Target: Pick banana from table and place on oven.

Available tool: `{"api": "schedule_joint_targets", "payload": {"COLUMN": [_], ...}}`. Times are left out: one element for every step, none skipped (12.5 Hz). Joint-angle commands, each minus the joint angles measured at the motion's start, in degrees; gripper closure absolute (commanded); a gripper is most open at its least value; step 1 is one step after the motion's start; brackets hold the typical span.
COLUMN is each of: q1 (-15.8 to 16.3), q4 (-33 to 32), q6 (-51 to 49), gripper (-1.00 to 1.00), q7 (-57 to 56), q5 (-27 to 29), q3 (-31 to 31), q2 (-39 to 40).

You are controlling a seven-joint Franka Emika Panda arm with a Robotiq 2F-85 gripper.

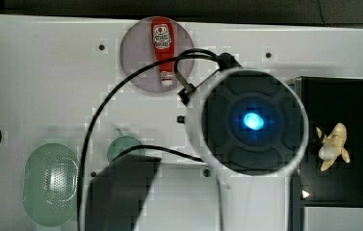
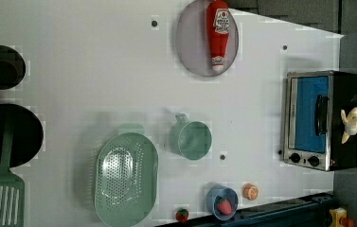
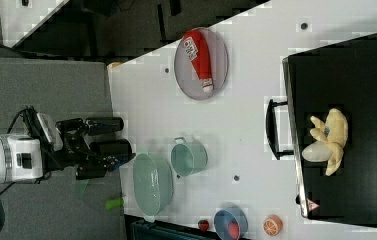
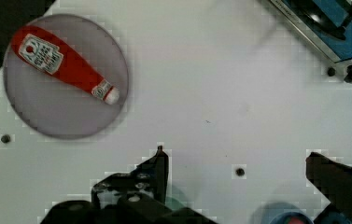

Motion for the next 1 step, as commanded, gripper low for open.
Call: {"api": "schedule_joint_targets", "payload": {"q1": [-0.53], "q4": [0.39], "q6": [-1.14], "gripper": [-1.0], "q7": [2.4], "q5": [-0.9], "q3": [0.85], "q2": [0.18]}}
